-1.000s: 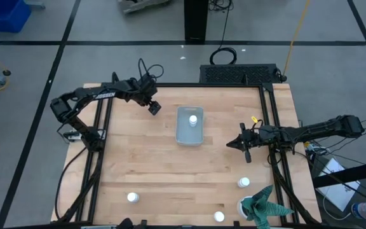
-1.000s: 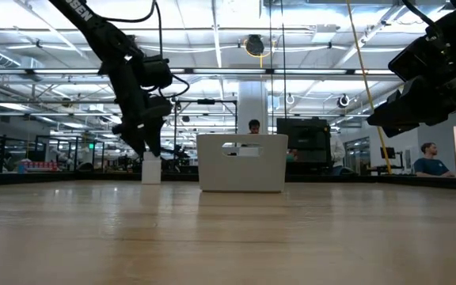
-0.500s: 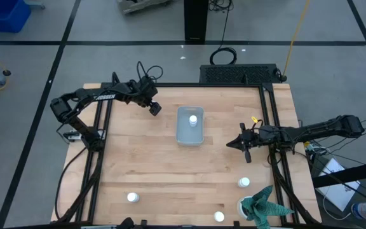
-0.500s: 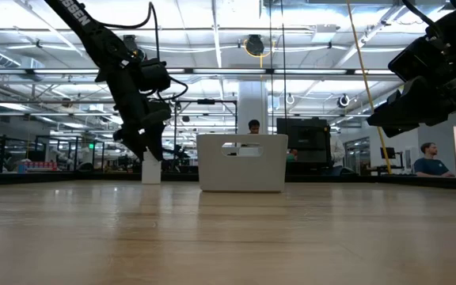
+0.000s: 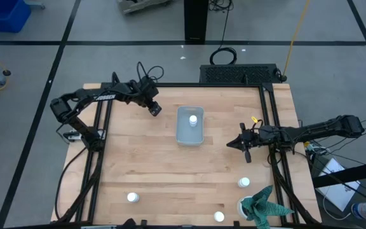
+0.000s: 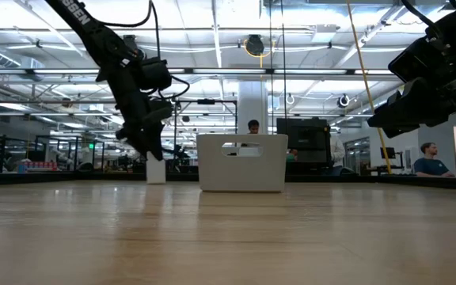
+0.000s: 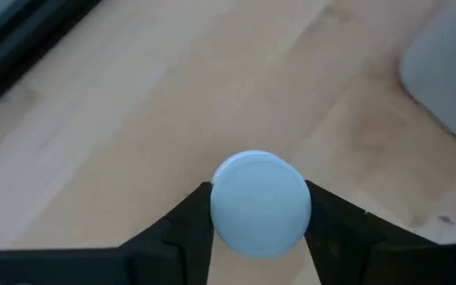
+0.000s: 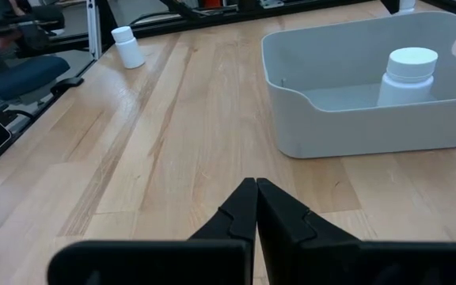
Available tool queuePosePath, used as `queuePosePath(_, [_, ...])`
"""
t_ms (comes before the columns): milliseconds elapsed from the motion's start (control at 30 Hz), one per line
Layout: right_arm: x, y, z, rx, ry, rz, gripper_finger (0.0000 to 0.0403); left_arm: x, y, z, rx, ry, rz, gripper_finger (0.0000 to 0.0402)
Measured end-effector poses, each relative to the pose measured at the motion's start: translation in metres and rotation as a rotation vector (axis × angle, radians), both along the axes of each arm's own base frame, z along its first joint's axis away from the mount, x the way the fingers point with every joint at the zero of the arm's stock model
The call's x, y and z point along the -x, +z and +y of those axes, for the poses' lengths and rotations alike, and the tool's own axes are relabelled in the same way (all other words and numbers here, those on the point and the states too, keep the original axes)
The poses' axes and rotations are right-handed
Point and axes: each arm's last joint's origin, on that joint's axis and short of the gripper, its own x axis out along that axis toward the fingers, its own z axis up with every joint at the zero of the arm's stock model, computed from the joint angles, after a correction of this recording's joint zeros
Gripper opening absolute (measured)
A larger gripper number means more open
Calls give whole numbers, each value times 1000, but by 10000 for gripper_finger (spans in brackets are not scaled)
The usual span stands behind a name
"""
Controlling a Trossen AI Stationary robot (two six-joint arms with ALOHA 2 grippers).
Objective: Pick and place pill bottles into a basket
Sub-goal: Put the white pill bottle into the gray bin
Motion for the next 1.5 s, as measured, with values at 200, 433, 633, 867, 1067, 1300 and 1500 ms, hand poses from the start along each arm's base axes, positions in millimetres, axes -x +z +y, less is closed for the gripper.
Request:
queuePosePath(200, [0,0,0,1,-3,4,4,-6,1,-10,-13,-45,4,180])
queuePosePath(433, [0,0,0,1,-4,3,4,-16,2,-26,-2,-120,15,170])
queuePosePath(633, [0,0,0,1,-4,3,4,-29,22,-37,-6,-217,41,168])
queuePosePath(867, [0,0,0,1,-4,3,4,-49,68,-50,-39,-291,47,183])
queuePosePath(1067, [0,0,0,3,-3,3,4,-66,122,-69,-87,-370,-15,166])
queuePosePath(1300, [0,0,0,2,-4,4,4,-80,161,-99,-149,-479,-118,189])
queuePosePath(1500, [0,0,0,5,-3,5,4,-92,166,-126,-182,-576,-183,167])
